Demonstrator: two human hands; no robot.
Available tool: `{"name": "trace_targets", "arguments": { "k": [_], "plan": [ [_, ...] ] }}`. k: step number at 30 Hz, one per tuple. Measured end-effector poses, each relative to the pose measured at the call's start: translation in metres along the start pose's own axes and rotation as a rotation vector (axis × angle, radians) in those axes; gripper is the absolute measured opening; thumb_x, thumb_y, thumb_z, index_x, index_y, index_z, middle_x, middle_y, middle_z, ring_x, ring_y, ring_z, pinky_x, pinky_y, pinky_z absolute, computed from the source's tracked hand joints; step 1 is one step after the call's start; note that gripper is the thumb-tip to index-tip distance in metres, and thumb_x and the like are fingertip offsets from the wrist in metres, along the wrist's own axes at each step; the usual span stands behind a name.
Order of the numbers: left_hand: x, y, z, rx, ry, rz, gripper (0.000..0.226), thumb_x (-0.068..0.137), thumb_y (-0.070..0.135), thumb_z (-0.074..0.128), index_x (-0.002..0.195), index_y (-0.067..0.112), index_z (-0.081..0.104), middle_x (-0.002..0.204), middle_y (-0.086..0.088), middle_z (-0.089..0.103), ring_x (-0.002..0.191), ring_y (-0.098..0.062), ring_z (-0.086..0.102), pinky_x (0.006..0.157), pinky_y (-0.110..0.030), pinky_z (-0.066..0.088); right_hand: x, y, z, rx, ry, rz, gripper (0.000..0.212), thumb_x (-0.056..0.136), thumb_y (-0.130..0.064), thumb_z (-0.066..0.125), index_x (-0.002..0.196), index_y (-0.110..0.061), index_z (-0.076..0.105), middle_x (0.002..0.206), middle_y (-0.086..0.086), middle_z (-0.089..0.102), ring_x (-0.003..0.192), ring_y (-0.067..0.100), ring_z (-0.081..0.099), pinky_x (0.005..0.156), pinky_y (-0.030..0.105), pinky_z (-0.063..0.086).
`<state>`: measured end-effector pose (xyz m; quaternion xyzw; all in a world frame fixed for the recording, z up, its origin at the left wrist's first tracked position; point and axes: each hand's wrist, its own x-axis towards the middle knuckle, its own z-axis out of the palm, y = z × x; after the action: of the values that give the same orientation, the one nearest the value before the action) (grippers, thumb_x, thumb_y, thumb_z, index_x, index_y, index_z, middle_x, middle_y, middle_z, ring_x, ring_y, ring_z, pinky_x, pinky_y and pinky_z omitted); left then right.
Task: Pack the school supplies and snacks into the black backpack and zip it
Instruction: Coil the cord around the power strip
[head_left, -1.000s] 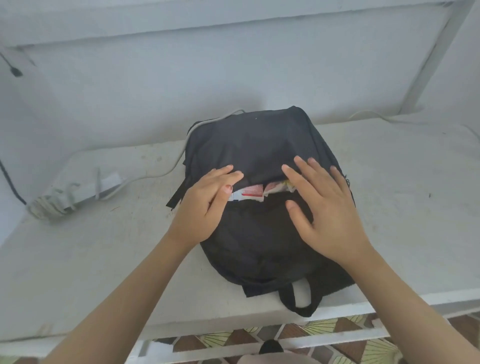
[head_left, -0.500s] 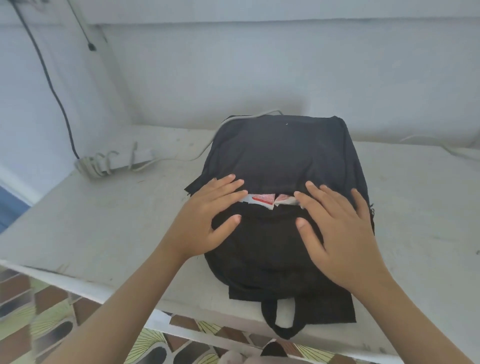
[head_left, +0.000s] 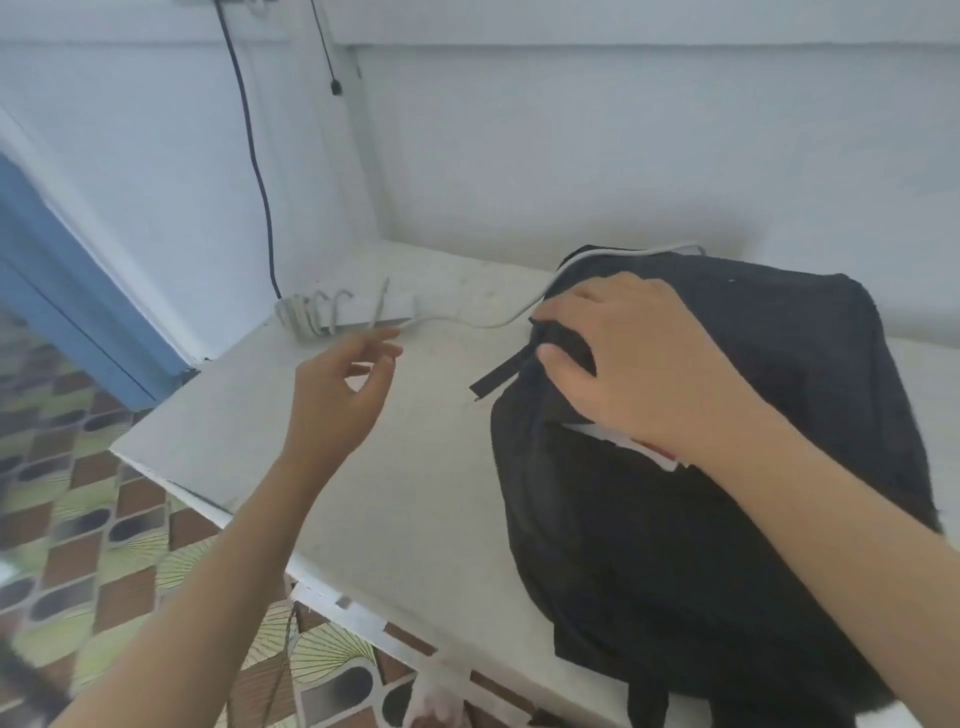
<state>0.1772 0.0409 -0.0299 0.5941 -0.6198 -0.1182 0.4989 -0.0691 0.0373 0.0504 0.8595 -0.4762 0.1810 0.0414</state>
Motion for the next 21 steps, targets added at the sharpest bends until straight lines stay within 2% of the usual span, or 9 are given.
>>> {"name": "trace_targets", "arguments": {
  "k": [3,5,8,12,14,16,18,19,21],
  "plan": [
    [0.029,-0.037,-0.023,0.124,0.017,-0.063,0.027,0.087,0.013,0.062,0.111,0.024,0.065,0.098,0.016,0.065,0.095,0.005,0.057,0.089,-0.024,0.047,0.056,-0.025,0.027,-0.069,-0.100,-0.051,0.042,0.094,-0.040,0.040,0.130,-0.021,0.049,0.124,0.003,0.057,0.115,0.025,0.048,0.097,0.039,0.036],
    [0.047,-0.062,-0.038,0.228,-0.009,-0.100,0.040,0.082,0.024,0.069,0.121,0.025,0.059,0.113,0.015,0.059,0.110,-0.009,0.052,0.096,-0.032,0.043,0.092,-0.035,0.053,-0.161,-0.209,-0.059,0.045,0.094,-0.040,0.038,0.132,-0.017,0.044,0.123,0.007,0.055,0.113,0.027,0.049,0.094,0.040,0.039],
    [0.073,-0.094,-0.058,0.337,-0.085,-0.176,0.069,0.076,0.031,0.076,0.136,0.023,0.043,0.135,0.005,0.047,0.127,-0.019,0.037,0.099,-0.025,0.027,0.141,-0.040,0.096,-0.179,-0.360,-0.023,0.046,0.095,-0.038,0.040,0.135,-0.014,0.040,0.125,0.009,0.053,0.114,0.028,0.049,0.091,0.039,0.038],
    [0.109,-0.136,-0.077,0.319,-0.294,-0.325,0.087,0.080,0.034,0.072,0.148,0.018,0.021,0.153,0.001,0.027,0.139,-0.017,0.024,0.105,-0.026,0.021,0.186,-0.039,0.145,0.065,-0.474,0.103,0.057,0.093,-0.047,0.046,0.138,-0.013,0.035,0.129,0.010,0.053,0.115,0.030,0.049,0.091,0.038,0.040],
    [0.124,-0.156,-0.083,0.246,-0.394,-0.423,0.085,0.083,0.037,0.067,0.149,0.017,0.018,0.154,0.000,0.024,0.140,-0.017,0.024,0.108,-0.030,0.022,0.199,-0.037,0.163,0.211,-0.508,0.171,0.064,0.092,-0.050,0.049,0.142,-0.012,0.031,0.136,0.009,0.048,0.121,0.029,0.046,0.095,0.038,0.037],
    [0.136,-0.169,-0.085,0.194,-0.472,-0.423,0.073,0.084,0.039,0.065,0.145,0.017,0.032,0.149,0.001,0.036,0.136,-0.015,0.032,0.108,-0.031,0.028,0.207,-0.034,0.176,0.352,-0.518,0.227,0.067,0.093,-0.046,0.051,0.146,-0.014,0.027,0.147,0.005,0.039,0.133,0.025,0.037,0.103,0.035,0.030],
    [0.143,-0.176,-0.083,0.119,-0.509,-0.384,0.038,0.087,0.030,0.064,0.124,0.025,0.055,0.126,0.011,0.059,0.121,-0.005,0.050,0.099,-0.025,0.038,0.210,-0.029,0.184,0.473,-0.468,0.281,0.064,0.093,-0.040,0.054,0.146,-0.016,0.028,0.147,0.001,0.039,0.134,0.020,0.035,0.103,0.028,0.028],
    [0.146,-0.176,-0.082,0.062,-0.520,-0.375,0.025,0.089,0.023,0.063,0.112,0.030,0.060,0.112,0.020,0.065,0.110,0.002,0.055,0.095,-0.023,0.041,0.212,-0.027,0.187,0.529,-0.438,0.310,0.064,0.092,-0.038,0.056,0.146,-0.017,0.030,0.143,0.000,0.043,0.131,0.018,0.038,0.099,0.026,0.029],
    [0.150,-0.180,-0.080,-0.037,-0.541,-0.370,0.025,0.089,0.017,0.063,0.108,0.032,0.062,0.104,0.024,0.067,0.103,0.007,0.058,0.094,-0.023,0.040,0.212,-0.024,0.189,0.665,-0.399,0.376,0.070,0.089,-0.034,0.062,0.147,-0.020,0.026,0.133,-0.001,0.050,0.124,0.016,0.043,0.094,0.023,0.031]
  ]
}}
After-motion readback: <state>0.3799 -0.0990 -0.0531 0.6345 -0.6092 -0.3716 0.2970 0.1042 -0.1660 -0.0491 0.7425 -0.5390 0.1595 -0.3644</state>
